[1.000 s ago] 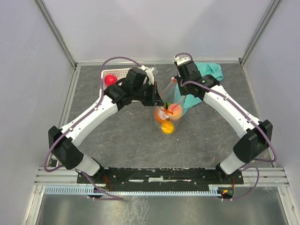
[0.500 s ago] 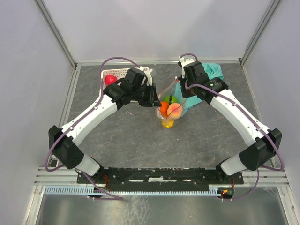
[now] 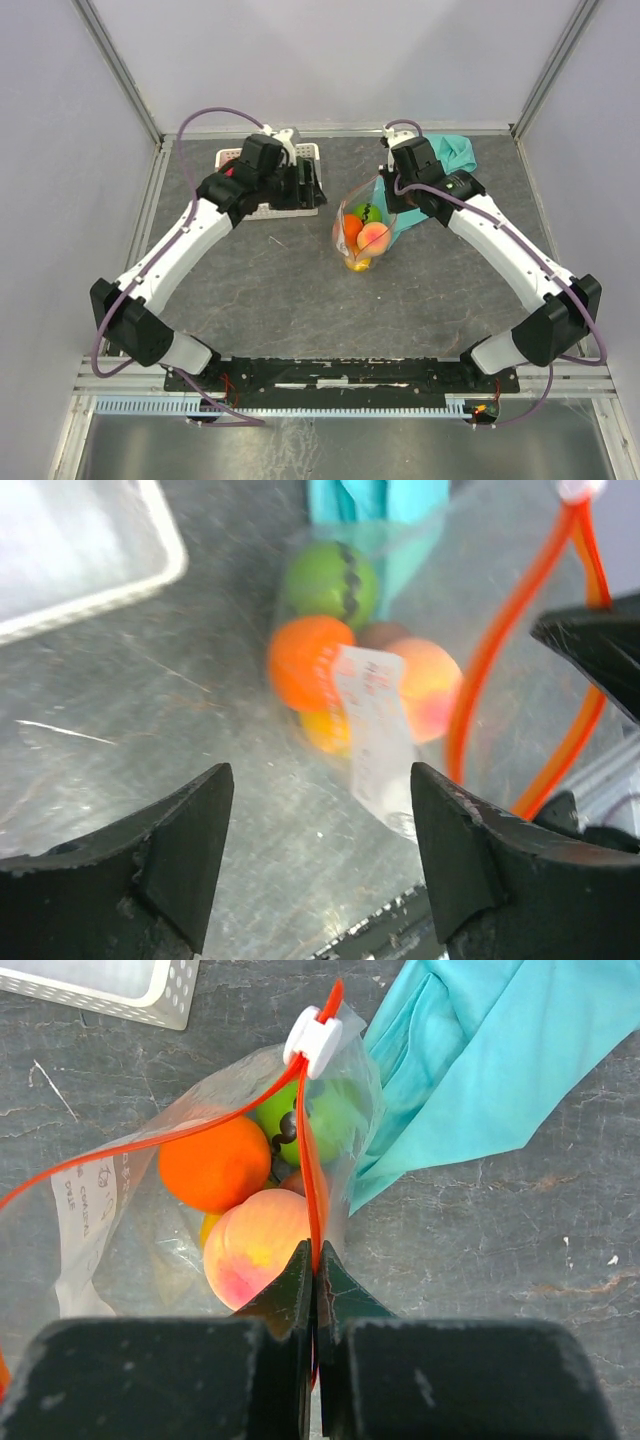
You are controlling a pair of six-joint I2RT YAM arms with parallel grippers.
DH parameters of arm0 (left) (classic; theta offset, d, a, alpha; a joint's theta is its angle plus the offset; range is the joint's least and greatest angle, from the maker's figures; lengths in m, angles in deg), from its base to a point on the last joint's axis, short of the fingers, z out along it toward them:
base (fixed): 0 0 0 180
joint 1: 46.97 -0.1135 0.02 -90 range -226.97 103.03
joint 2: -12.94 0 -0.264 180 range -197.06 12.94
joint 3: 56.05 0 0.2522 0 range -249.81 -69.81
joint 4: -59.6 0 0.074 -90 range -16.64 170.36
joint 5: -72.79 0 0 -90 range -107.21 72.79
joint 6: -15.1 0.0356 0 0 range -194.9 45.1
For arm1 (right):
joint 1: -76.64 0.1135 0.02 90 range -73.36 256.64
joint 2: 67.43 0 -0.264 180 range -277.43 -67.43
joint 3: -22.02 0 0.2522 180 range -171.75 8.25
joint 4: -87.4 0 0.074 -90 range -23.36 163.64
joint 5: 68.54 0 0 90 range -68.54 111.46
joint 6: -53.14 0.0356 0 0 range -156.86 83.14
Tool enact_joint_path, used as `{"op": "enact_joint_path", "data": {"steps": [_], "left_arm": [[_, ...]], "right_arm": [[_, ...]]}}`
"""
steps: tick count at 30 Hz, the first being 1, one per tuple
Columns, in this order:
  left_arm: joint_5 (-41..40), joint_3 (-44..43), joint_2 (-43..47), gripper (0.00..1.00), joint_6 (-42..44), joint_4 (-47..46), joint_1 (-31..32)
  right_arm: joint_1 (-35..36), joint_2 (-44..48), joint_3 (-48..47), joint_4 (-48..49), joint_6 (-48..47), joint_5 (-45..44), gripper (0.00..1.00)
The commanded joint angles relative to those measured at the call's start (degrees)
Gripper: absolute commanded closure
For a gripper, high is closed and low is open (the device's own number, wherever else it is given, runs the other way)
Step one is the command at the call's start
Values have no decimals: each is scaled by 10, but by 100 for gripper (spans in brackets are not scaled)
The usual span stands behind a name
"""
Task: Place the food in the zip-top bag and seal the zipper
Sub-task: Pick up the fake fruit from the bin.
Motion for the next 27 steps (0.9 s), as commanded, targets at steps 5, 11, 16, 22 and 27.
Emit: {"op": "enact_joint_path", "data": {"steps": [5, 11, 16, 22, 27], "left_arm": [[-124, -19, 27, 16, 80, -17, -72], [-220, -18, -17, 11, 134, -31, -100], [-275, -36, -71, 5, 194, -52, -118], [-296, -67, -146, 1, 234, -80, -157], [-317, -106, -212, 1, 263, -99, -176]], "right_arm": [[-2, 46, 9, 35, 10, -5, 97], [-1, 48, 11, 37, 9, 1, 97], [-2, 45, 10, 37, 6, 11, 97], [-2, 45, 3, 35, 6, 16, 97], [-2, 41, -1, 33, 3, 23, 97]]}}
